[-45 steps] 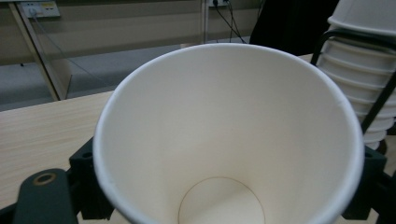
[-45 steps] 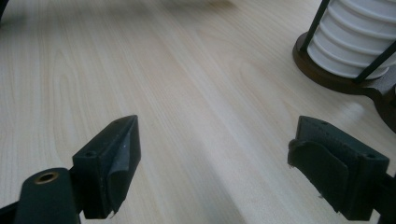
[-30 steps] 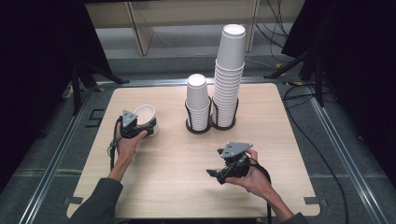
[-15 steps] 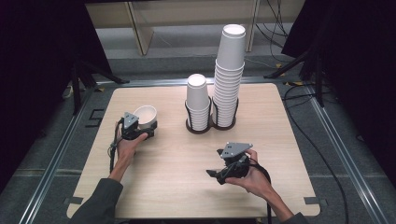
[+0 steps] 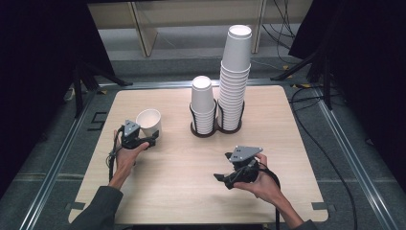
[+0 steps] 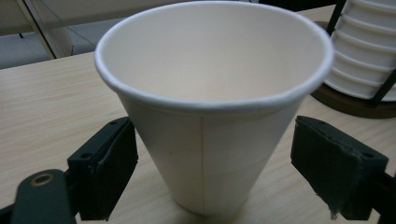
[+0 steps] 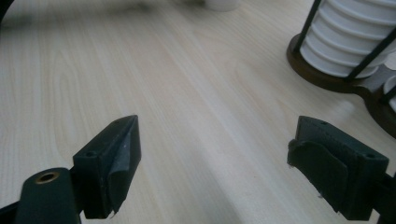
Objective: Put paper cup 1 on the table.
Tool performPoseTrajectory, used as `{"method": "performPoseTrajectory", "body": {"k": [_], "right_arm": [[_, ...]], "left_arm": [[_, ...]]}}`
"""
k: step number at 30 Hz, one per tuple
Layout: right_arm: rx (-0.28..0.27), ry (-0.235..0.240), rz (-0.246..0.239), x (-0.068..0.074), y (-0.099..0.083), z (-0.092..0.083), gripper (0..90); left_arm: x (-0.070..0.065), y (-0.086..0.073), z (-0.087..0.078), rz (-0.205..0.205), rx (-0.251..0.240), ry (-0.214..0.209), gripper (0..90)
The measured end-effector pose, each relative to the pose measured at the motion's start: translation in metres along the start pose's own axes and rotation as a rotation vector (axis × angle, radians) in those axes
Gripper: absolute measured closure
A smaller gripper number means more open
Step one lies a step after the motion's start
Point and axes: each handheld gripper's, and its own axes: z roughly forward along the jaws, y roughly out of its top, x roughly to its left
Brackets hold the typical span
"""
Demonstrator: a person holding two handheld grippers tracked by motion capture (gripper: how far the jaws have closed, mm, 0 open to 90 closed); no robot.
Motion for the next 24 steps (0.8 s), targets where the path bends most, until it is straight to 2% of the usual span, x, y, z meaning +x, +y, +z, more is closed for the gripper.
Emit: {"method": "performPoseTrajectory", "body": {"k": [7, 8, 12, 15, 18, 24], "right_arm": [[-0.016, -0.060, 0.056, -0.009, -0.001, -0.008, 16.9], [-0.021, -0.074, 0.051, -0.011, -0.001, -0.010, 16.9], [-0.039, -0.106, 0.086, -0.016, 0.001, -0.016, 16.9], [-0.058, -0.123, 0.102, -0.022, 0.003, -0.021, 17.0], [-0.088, -0.136, 0.132, -0.028, 0.006, -0.025, 17.1], [-0.126, -0.202, 0.172, -0.044, 0.017, -0.034, 17.2]], "left_arm": [[-0.008, -0.002, -0.031, -0.008, 0.003, 0.000, 14.5], [-0.009, -0.004, -0.035, -0.011, 0.012, -0.008, 14.5], [-0.013, -0.009, -0.053, -0.032, -0.006, -0.027, 14.6], [-0.018, -0.012, -0.066, -0.014, -0.011, -0.033, 14.5], [-0.024, -0.016, -0.077, -0.019, -0.008, -0.062, 14.6], [-0.037, -0.021, -0.092, -0.010, -0.027, -0.089, 14.5]]}}
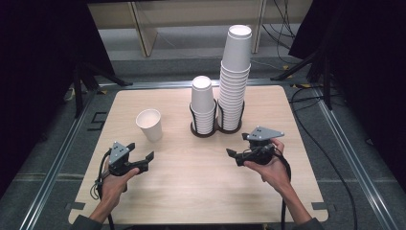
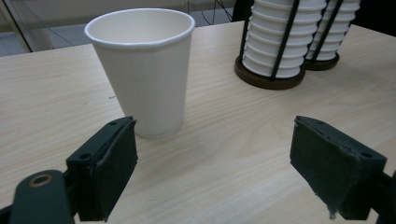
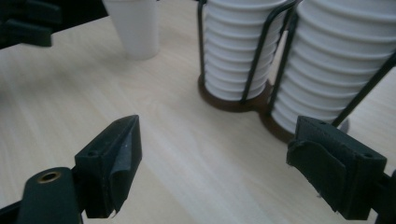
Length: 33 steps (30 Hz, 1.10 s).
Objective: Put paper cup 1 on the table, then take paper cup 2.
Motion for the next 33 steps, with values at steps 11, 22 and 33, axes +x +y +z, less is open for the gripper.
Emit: {"method": "performPoseTrajectory", "body": {"k": [11, 22, 33], "right_arm": [[-0.049, -0.047, 0.053, -0.021, 0.024, -0.004, 16.5], [-0.108, -0.075, 0.061, -0.038, 0.036, -0.009, 15.9], [-0.164, -0.082, 0.086, -0.049, 0.062, -0.021, 15.7]], "left_arm": [[-0.022, -0.008, -0.016, 0.003, -0.008, -0.050, 14.6], [-0.026, -0.009, -0.019, 0.015, -0.018, -0.068, 14.6], [-0.027, -0.010, -0.018, 0.025, -0.016, -0.080, 14.6]]}}
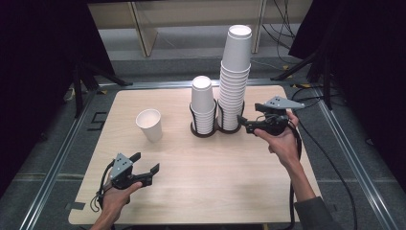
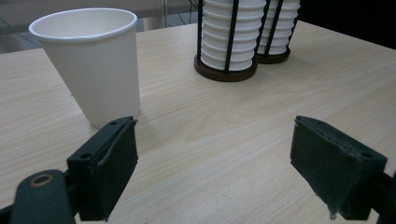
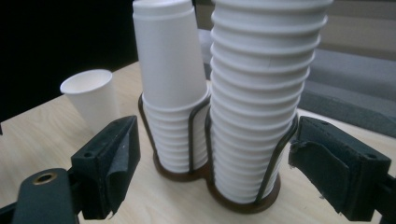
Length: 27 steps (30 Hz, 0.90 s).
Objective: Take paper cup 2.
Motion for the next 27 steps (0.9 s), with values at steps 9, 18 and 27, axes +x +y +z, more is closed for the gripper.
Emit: {"method": "performPoseTrajectory", "body": {"k": [9, 18, 27], "right_arm": [[-0.065, -0.002, 0.002, -0.009, 0.043, -0.002, 15.6], [-0.097, -0.017, 0.004, -0.019, 0.081, 0.006, 15.5], [-0.099, -0.029, 0.002, -0.030, 0.111, 0.020, 15.4]], "left_arm": [[0.002, -0.004, 0.005, 0.001, 0.028, -0.027, 14.6], [0.003, -0.004, 0.006, -0.002, 0.028, -0.026, 14.5], [0.000, -0.005, 0.008, 0.005, 0.044, -0.037, 14.6]]}}
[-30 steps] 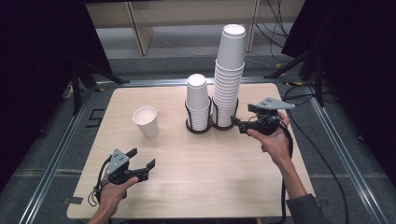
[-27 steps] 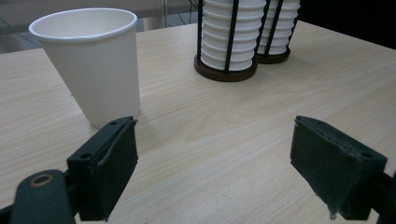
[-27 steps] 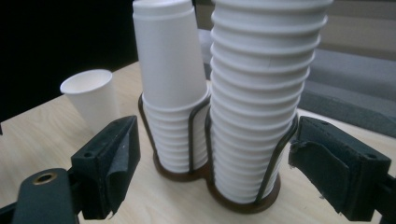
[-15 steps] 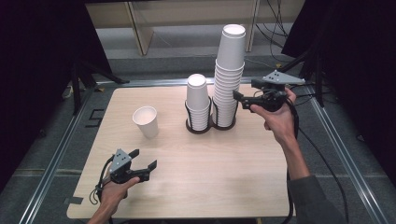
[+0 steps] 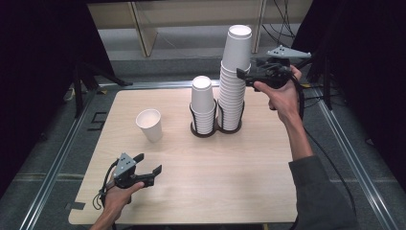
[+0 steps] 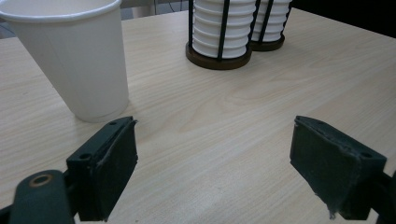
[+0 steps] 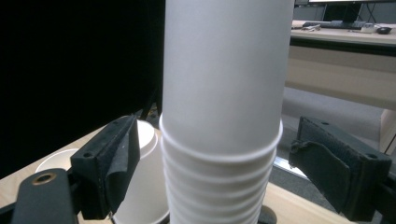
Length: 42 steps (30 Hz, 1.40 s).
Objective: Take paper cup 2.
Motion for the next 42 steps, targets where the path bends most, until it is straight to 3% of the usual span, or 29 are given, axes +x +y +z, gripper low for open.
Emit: {"method": "performPoseTrajectory", "body": {"k": [4, 12, 16, 25, 36, 42], "right_arm": [[-0.020, -0.003, 0.011, -0.003, 0.012, 0.007, 15.4], [0.004, -0.002, -0.004, 0.001, 0.028, 0.026, 14.1], [0.015, -0.020, -0.019, 0.000, 0.031, 0.035, 13.4], [0.024, -0.003, 0.022, -0.004, 0.028, 0.050, 13.6], [-0.005, 0.001, 0.056, -0.005, 0.034, 0.046, 15.5], [-0.048, -0.016, 0.039, -0.002, 0.049, 0.037, 15.6]], "left_arm": [[0.001, -0.001, 0.001, 0.003, 0.001, -0.012, 14.6], [0.000, 0.000, 0.001, 0.009, 0.010, -0.025, 14.6], [-0.001, 0.000, 0.001, 0.009, 0.014, -0.027, 14.6], [-0.001, -0.001, 0.001, 0.010, 0.009, -0.030, 14.6], [-0.002, -0.001, 0.001, 0.011, 0.004, -0.038, 14.6], [-0.002, -0.001, 0.001, 0.013, 0.007, -0.038, 14.6]]}}
